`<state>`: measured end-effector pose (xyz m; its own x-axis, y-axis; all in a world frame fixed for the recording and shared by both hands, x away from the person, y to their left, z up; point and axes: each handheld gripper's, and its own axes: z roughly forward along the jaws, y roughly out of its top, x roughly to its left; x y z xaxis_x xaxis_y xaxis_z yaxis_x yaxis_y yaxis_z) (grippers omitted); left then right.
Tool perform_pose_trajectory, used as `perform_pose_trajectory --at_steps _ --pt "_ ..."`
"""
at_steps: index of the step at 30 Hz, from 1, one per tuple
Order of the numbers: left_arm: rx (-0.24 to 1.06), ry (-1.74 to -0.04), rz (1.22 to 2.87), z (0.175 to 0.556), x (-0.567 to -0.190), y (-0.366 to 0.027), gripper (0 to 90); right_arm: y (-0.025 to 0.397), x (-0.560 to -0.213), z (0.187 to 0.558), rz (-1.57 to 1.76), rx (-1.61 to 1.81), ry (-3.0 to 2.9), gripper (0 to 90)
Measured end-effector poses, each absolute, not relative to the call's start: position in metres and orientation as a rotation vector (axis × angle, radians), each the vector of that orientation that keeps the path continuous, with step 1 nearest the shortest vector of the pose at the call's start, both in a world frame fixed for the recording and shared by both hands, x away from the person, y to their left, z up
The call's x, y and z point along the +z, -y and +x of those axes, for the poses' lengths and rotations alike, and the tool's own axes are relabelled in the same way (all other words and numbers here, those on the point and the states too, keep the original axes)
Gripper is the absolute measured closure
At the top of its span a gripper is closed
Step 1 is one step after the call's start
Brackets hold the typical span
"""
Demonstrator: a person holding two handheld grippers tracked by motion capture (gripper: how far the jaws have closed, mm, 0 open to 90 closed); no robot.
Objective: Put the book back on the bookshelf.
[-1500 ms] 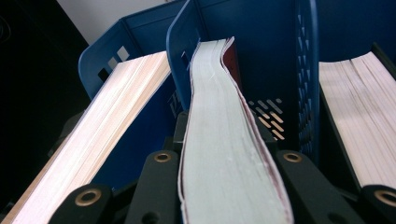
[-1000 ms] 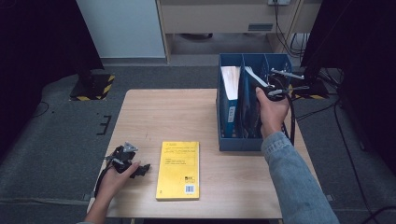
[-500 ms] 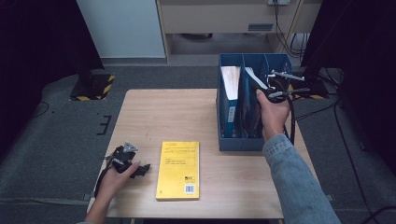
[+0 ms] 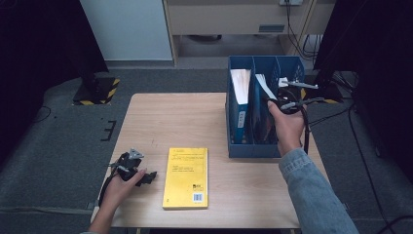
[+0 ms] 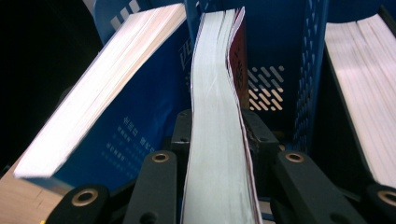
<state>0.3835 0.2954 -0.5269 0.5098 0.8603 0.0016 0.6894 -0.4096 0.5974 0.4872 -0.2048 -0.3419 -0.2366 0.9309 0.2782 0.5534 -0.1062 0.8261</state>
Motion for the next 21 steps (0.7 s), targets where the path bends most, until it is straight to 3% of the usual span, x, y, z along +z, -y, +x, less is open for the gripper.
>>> perform_pose_trajectory --at_steps 21 --pt "0.419 -1.260 2.224 0.383 -0.527 -0.295 0.0 0.202 -0.349 0.472 1.628 1.332 -1.796 64.3"
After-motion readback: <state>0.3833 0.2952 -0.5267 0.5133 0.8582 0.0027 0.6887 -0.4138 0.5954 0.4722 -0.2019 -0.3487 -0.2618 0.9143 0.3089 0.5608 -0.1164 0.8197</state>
